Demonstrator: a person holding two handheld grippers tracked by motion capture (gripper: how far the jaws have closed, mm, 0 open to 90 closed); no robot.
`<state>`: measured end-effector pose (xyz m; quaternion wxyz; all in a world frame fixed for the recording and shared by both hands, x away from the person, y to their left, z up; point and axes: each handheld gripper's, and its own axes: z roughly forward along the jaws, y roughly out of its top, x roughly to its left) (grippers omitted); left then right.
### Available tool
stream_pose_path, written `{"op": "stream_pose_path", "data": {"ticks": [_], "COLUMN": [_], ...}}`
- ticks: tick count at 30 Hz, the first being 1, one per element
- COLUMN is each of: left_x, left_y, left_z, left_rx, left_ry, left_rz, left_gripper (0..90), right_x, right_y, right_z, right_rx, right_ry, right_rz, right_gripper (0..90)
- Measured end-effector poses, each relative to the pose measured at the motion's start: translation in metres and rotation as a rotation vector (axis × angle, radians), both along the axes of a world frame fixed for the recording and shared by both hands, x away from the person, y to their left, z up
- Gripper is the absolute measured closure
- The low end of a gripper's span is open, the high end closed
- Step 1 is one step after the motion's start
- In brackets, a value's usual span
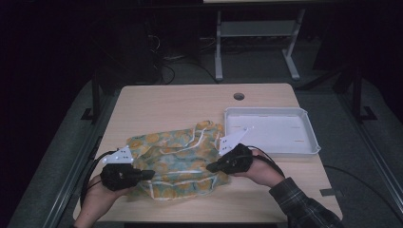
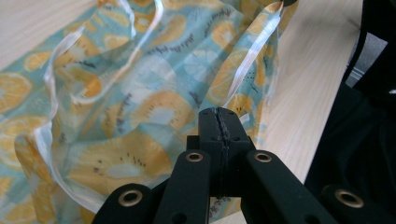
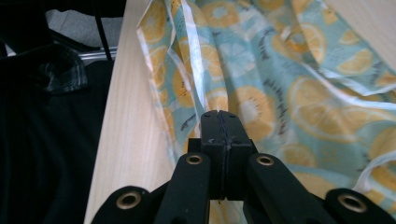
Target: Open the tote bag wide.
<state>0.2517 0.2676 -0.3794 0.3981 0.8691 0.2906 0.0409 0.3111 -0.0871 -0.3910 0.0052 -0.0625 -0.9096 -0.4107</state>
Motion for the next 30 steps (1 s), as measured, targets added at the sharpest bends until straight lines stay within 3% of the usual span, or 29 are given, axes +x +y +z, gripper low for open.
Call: {"op": "stream_pose_path", "data": {"ticks": [13,20,30], "left_x": [-0.015,-0.019,-0.017], "left_y": [-0.006,-0.013,-0.022], "left_z": [-0.019,-0.033,-0.053], "left_rx": [0.045,0.09,0.209], "left_ry": [0.067,0.118,0.159], "left_rz": [-0.033,-0.05,-0.085], "left_gripper": [89.4,89.3,88.5], "right_x": [-0.012,-0.016,-0.016], "right_y": [0.003,0.009,0.02], "right_z": [-0.018,-0.033,-0.051], "right_rx": [-0.055,-0.119,-0.202], "right_ry": [0.027,0.052,0.057], "right_rz": [0.043,0.068,0.091], "right_gripper": [88.8,88.8,88.8]}}
